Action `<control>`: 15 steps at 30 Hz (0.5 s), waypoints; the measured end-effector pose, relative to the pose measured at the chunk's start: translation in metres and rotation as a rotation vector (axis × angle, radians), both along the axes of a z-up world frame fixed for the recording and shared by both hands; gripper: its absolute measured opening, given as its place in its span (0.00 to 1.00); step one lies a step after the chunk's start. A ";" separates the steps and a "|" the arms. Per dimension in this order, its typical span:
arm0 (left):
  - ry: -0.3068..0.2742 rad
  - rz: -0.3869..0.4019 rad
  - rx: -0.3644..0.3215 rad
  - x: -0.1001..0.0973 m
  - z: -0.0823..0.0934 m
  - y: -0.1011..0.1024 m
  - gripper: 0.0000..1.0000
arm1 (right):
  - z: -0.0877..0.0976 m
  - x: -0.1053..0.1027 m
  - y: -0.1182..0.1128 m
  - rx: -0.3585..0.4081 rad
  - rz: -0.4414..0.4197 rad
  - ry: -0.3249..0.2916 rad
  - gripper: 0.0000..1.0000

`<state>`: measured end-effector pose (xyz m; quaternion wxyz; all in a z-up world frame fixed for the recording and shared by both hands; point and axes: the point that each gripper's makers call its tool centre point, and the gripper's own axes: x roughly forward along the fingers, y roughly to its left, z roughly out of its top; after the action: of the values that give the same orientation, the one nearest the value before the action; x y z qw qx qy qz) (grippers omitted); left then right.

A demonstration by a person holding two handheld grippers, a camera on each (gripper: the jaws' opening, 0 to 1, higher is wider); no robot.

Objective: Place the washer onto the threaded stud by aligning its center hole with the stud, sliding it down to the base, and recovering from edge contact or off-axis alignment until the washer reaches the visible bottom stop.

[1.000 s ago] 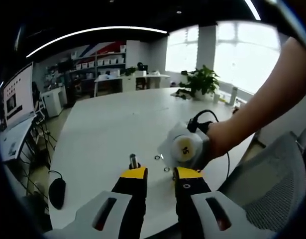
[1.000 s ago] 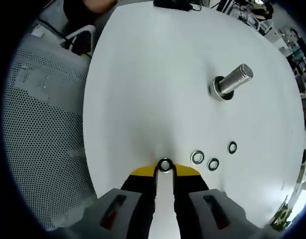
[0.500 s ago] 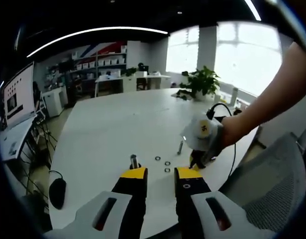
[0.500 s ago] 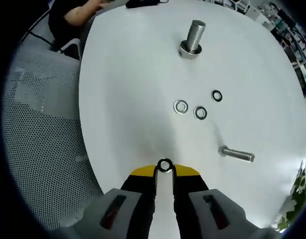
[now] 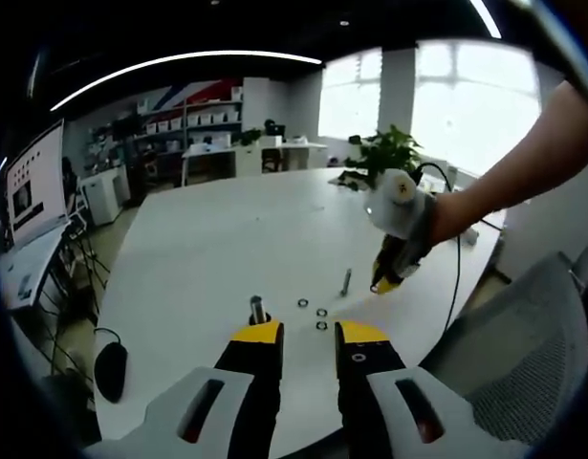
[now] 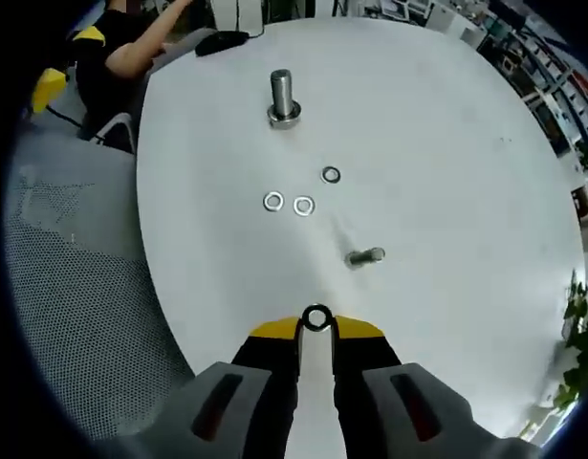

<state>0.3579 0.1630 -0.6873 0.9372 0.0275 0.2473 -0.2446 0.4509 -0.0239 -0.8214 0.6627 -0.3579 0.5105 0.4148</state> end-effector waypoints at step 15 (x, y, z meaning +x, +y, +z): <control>-0.001 0.001 0.004 -0.001 0.000 0.000 0.19 | 0.029 0.029 0.007 0.037 0.001 -0.053 0.14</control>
<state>0.3574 0.1634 -0.6877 0.9374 0.0292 0.2474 -0.2434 0.4796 -0.0168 -0.7928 0.6824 -0.3567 0.4847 0.4149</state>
